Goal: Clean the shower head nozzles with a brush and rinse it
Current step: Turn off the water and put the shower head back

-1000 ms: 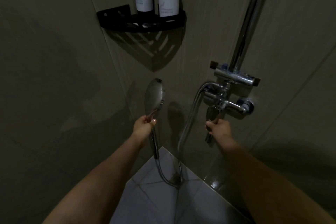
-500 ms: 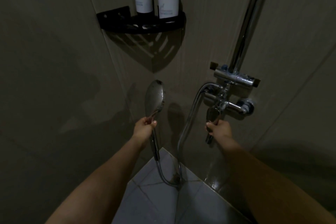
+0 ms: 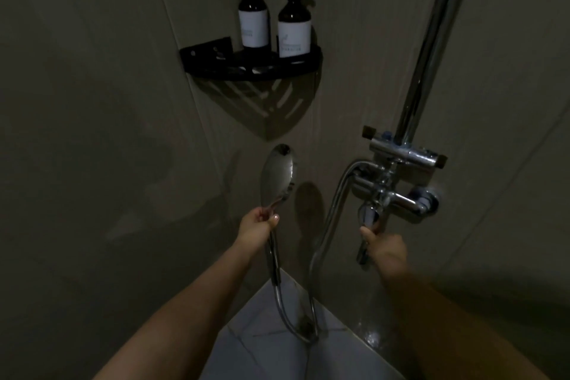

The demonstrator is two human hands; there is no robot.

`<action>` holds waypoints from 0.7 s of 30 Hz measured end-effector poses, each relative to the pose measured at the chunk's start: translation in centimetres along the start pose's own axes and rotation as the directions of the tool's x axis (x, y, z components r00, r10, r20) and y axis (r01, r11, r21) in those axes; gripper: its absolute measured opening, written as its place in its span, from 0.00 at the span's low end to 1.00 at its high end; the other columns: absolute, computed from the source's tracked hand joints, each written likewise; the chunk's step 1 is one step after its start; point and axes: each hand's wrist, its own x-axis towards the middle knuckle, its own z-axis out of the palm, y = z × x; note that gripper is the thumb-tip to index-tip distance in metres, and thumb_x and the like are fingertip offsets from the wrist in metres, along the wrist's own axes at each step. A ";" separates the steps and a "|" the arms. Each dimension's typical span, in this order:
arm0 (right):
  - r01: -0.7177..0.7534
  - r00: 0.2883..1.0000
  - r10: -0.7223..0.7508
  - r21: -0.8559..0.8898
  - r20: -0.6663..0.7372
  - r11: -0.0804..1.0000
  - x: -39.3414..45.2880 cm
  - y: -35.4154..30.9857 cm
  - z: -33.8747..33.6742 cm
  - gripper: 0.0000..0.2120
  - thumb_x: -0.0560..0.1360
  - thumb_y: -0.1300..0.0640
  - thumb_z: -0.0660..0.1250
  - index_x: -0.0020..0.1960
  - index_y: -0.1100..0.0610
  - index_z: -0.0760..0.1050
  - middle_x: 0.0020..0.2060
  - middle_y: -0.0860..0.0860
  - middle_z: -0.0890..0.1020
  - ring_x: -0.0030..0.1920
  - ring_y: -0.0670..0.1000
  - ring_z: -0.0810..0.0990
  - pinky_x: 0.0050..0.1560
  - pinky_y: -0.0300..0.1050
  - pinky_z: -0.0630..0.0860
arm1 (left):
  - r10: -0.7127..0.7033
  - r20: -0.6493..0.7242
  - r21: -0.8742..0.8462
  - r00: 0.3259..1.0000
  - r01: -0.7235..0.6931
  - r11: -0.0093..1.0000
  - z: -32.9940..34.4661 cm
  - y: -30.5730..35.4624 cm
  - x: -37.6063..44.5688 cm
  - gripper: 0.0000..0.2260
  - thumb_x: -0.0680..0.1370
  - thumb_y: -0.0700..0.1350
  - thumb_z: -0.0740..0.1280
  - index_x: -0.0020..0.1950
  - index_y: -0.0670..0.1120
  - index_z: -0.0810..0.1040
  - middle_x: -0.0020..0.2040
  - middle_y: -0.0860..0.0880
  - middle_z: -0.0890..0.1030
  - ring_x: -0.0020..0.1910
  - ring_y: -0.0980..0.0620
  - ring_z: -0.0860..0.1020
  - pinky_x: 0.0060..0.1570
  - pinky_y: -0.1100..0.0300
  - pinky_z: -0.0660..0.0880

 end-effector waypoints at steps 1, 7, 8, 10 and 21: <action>-0.080 0.995 0.076 0.056 0.071 0.995 -0.2 0.4 -0.2 0.21 0.73 0.46 0.68 0.43 0.67 0.78 0.39 0.63 0.82 0.40 0.60 0.82 0.38 0.47 0.77 | 0.013 0.000 0.012 1.000 -0.013 1.000 -0.1 0.3 -0.1 0.03 0.76 0.36 0.65 0.46 0.43 0.75 0.35 0.52 0.74 0.37 0.55 0.72 0.27 0.78 0.67; -0.178 0.862 0.262 -0.225 0.434 0.958 -1.3 0.4 -2.1 0.20 0.78 0.45 0.59 0.36 0.60 0.71 0.30 0.55 0.75 0.22 0.50 0.74 0.24 0.34 0.69 | 0.042 0.014 -0.004 0.999 -0.042 0.999 -0.4 2.9 -0.5 0.09 0.77 0.36 0.64 0.38 0.46 0.72 0.34 0.51 0.73 0.34 0.57 0.70 0.26 0.78 0.67; -0.159 0.864 0.250 -0.234 0.438 0.959 -1.3 -0.1 -2.3 0.19 0.78 0.46 0.59 0.37 0.59 0.71 0.31 0.55 0.75 0.19 0.48 0.75 0.24 0.33 0.69 | 0.052 0.013 -0.017 0.999 -0.052 0.998 -0.4 3.4 -0.6 0.10 0.77 0.36 0.63 0.37 0.47 0.72 0.35 0.50 0.74 0.35 0.57 0.71 0.27 0.79 0.67; -0.123 0.859 0.219 -0.228 0.463 0.966 -1.3 -1.7 -2.4 0.17 0.79 0.47 0.57 0.38 0.57 0.71 0.33 0.53 0.77 0.18 0.44 0.76 0.26 0.34 0.70 | 0.067 0.039 -0.041 0.997 -0.065 0.997 -0.3 4.4 -0.6 0.09 0.77 0.36 0.63 0.39 0.46 0.73 0.39 0.48 0.76 0.39 0.55 0.74 0.32 0.78 0.69; 0.152 0.864 -0.185 0.109 0.469 0.982 -5.1 -9.8 -2.1 0.14 0.79 0.57 0.59 0.36 0.58 0.72 0.17 0.47 0.78 0.18 0.42 0.76 0.21 0.30 0.70 | 0.138 0.064 -0.070 0.988 -0.134 0.989 0.1 7.7 -1.5 0.07 0.78 0.35 0.61 0.55 0.40 0.76 0.44 0.47 0.77 0.41 0.53 0.75 0.33 0.77 0.71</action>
